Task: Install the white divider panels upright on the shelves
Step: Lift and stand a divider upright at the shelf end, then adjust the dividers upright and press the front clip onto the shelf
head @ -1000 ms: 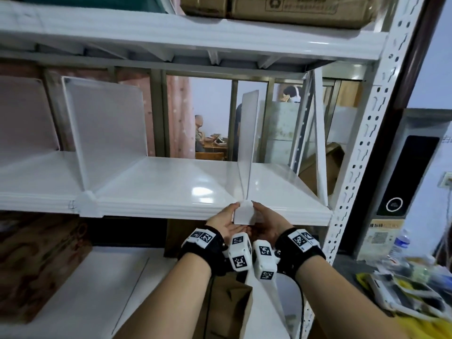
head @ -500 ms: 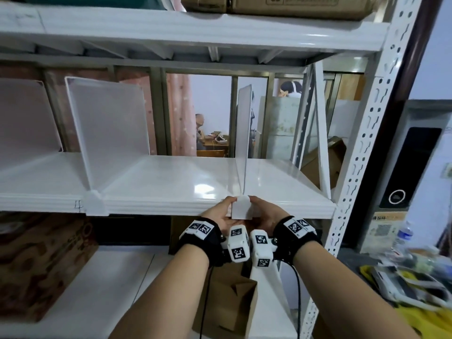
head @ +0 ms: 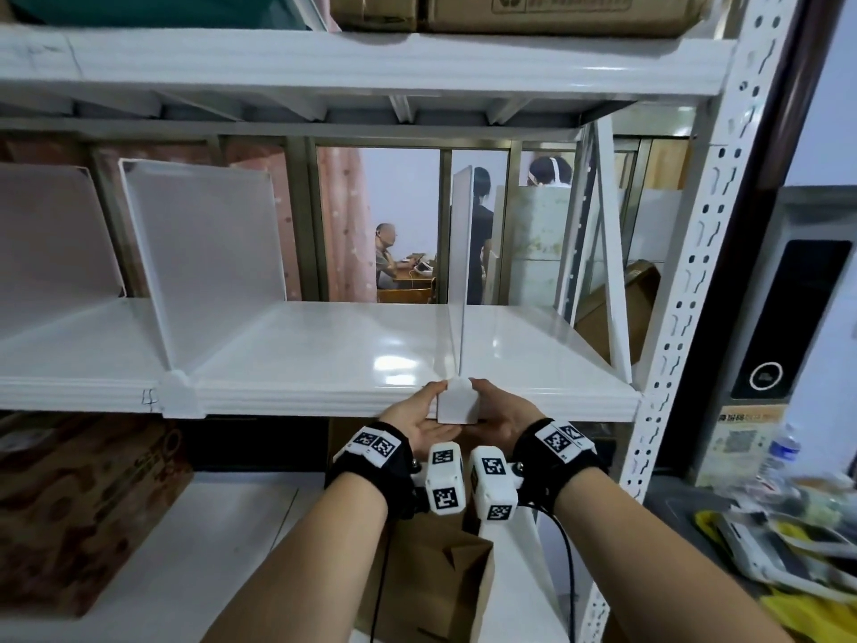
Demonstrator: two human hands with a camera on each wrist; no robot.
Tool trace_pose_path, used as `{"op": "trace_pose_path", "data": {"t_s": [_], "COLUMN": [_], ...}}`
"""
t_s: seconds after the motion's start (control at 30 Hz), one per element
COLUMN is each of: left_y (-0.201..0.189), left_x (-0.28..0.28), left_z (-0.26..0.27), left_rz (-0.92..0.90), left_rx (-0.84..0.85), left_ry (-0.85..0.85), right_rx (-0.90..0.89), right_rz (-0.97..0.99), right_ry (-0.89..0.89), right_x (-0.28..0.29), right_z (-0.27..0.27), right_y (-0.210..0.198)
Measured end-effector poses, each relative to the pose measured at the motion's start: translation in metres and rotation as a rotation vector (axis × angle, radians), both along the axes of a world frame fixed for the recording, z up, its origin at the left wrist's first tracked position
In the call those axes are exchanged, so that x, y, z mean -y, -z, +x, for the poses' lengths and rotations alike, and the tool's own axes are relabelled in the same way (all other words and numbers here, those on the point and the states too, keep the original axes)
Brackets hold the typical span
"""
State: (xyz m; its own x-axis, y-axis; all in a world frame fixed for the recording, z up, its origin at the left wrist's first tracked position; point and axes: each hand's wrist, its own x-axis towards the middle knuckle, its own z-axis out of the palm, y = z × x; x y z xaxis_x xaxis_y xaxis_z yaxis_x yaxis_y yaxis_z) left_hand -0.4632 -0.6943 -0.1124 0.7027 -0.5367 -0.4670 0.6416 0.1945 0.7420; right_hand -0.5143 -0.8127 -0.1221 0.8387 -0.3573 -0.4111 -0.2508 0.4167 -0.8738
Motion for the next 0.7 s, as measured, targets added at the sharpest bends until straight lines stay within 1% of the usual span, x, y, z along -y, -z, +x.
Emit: {"op": "trace_pose_path", "data": {"t_s": [0.03, 0.1, 0.13, 0.17, 0.23, 0.27, 0.3, 0.33, 0.37, 0.4, 0.43, 0.47, 0.57, 0.63, 0.7], "left_y": [0.000, -0.001, -0.001, -0.001, -0.001, -0.003, -0.006, -0.010, -0.016, -0.023, -0.030, -0.036, -0.056, -0.065, -0.067], "left_x": [0.001, 0.001, 0.000, -0.003, -0.009, -0.012, -0.015, -0.017, -0.018, -0.019, -0.019, -0.017, -0.011, -0.006, 0.001], "left_z": [0.000, 0.002, 0.003, 0.004, 0.005, 0.003, 0.002, 0.001, 0.000, 0.001, 0.003, 0.006, 0.011, 0.013, 0.017], "left_rz": [0.006, 0.008, 0.011, 0.022, 0.099, 0.155, 0.221, 0.282, 0.335, 0.375, 0.391, 0.381, 0.328, 0.326, 0.372], "left_rx": [0.001, 0.000, -0.005, -0.012, -0.001, 0.040, 0.108, 0.180, 0.247, 0.311, 0.367, 0.415, 0.577, 0.726, 0.908], "left_ry": [-0.006, -0.005, -0.002, 0.018, 0.077, 0.095, 0.097, 0.086, 0.066, 0.029, -0.022, -0.086, -0.268, -0.289, -0.213], "right_rx": [0.070, 0.101, 0.083, 0.074, -0.011, -0.050, -0.094, -0.173, -0.240, -0.247, -0.204, -0.135, 0.055, 0.137, 0.200], "right_rz": [0.071, 0.071, 0.037, 0.014, 0.002, -0.076, -0.210, -0.366, -0.574, -0.751, -0.849, -0.862, -0.710, -0.673, -0.651], "right_ry": [0.063, 0.033, 0.025, 0.028, -0.015, -0.100, -0.164, -0.184, -0.128, -0.030, 0.064, 0.131, 0.248, 0.237, 0.212], "right_x": [-0.003, -0.003, 0.001, -0.001, 0.006, 0.007, 0.009, 0.011, 0.013, 0.015, 0.019, 0.022, 0.022, 0.015, 0.007], "right_z": [-0.003, -0.008, -0.005, -0.016, -0.026, -0.032, -0.040, -0.045, -0.047, -0.046, -0.042, -0.036, -0.025, -0.020, -0.016], "right_y": [-0.002, -0.005, -0.005, -0.009, -0.012, -0.015, -0.021, -0.027, -0.034, -0.041, -0.049, -0.056, -0.077, -0.088, -0.096]}}
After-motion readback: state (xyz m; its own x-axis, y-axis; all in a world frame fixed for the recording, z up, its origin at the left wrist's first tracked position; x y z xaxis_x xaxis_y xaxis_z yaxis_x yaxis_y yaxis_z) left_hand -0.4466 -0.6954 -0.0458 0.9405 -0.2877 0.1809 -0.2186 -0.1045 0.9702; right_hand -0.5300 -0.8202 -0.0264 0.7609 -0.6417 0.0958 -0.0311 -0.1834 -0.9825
